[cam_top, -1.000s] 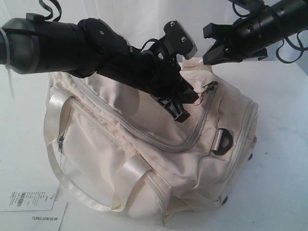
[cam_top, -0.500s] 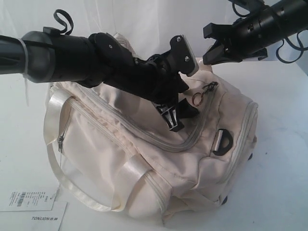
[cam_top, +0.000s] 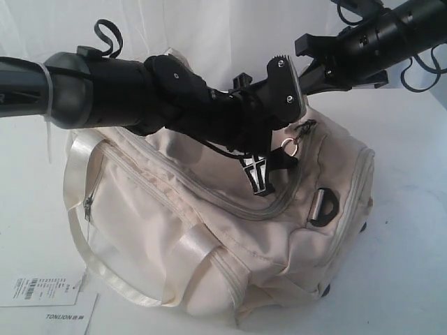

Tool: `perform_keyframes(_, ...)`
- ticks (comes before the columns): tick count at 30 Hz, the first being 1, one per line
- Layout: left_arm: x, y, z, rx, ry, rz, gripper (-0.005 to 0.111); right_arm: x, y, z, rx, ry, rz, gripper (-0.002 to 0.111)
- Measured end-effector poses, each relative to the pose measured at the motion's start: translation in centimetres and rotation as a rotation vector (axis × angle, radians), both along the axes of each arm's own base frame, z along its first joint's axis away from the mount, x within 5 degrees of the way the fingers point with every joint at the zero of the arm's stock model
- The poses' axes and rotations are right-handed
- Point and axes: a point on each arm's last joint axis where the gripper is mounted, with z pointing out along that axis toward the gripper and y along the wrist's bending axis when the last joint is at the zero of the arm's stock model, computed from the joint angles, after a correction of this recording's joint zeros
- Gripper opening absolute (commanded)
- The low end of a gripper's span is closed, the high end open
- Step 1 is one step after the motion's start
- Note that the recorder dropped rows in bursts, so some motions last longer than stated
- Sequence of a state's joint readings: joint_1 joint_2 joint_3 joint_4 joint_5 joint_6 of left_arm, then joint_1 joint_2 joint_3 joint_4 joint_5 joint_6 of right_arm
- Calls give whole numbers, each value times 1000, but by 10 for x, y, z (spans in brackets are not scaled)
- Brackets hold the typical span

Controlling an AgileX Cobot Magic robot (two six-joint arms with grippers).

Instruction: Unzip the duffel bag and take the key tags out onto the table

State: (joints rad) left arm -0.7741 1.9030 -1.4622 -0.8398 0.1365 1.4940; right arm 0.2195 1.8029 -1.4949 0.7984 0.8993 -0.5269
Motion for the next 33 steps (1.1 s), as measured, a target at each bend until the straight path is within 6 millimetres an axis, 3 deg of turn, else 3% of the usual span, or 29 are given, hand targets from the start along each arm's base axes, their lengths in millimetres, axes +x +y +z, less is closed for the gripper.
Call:
perform_keyframes(10,4,-3,-12,-4,30,25,63,0,0,0,-1,3,3,0)
perform_keyframes(16,0,-8,-16,0,40,12,41,-1,0,0,-3,4,5,0)
perform_keyframes(24,-3,-11,-16,2,40,-1,0,-1,0,0,-3,4,5,0)
perform_keyframes(33,-9,-9,-6,-9,53,-34,0,-1,0,0,-3,4,5,0)
